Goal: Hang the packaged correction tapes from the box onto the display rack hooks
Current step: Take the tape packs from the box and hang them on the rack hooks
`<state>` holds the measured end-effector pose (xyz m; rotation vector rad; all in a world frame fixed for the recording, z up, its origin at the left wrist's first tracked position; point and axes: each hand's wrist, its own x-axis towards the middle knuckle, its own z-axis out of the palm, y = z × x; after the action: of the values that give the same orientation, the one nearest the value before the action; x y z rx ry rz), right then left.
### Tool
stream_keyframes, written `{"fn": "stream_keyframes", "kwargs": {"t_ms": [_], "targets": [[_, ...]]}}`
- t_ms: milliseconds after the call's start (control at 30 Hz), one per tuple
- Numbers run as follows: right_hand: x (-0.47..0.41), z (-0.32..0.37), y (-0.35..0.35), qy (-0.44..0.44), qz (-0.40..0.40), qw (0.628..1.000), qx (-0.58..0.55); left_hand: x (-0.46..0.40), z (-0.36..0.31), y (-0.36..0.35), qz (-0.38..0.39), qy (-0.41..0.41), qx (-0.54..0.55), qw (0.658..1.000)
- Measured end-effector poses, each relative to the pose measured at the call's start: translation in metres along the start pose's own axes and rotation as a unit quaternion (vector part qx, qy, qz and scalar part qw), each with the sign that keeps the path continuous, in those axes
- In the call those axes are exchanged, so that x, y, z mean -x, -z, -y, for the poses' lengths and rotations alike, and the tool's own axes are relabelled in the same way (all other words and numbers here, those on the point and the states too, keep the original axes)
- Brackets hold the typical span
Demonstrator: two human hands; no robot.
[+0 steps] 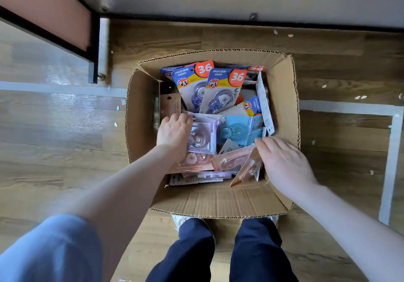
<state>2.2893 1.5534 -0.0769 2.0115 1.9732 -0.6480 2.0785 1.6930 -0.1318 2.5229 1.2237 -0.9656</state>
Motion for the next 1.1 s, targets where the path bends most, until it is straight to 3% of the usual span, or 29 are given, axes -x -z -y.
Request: {"fn": "stream_keyframes", "kwargs": {"t_ms": [233, 400, 567, 733, 900, 1000, 1100], "targets": [[-0.016, 0.011, -0.004, -0.025, 0.091, 0.995, 0.035, 0.005, 0.011, 0.005, -0.025, -0.041, -0.005, 0.999], [-0.026, 0.008, 0.001, -0.026, 0.124, 0.991, 0.044, 0.004, 0.016, 0.007, -0.007, -0.071, -0.066, 0.995], [-0.02, -0.001, 0.007, 0.076, 0.042, 0.996, 0.02, 0.008, 0.018, 0.017, 0.0, -0.106, -0.045, 0.993], [-0.01, -0.012, 0.006, 0.165, 0.047, 0.984, -0.039, 0.016, 0.02, 0.035, -0.085, -0.157, -0.065, 0.982], [-0.003, -0.017, 0.022, 0.058, -0.019, 0.981, -0.187, 0.022, 0.017, 0.051, -0.148, -0.201, -0.091, 0.964], [-0.001, -0.023, 0.032, 0.039, -0.043, 0.986, -0.154, 0.018, 0.014, 0.058, -0.176, -0.215, -0.076, 0.958], [-0.001, -0.029, 0.044, 0.023, -0.053, 0.991, -0.117, 0.018, 0.004, 0.07, -0.059, -0.187, -0.068, 0.978]]}}
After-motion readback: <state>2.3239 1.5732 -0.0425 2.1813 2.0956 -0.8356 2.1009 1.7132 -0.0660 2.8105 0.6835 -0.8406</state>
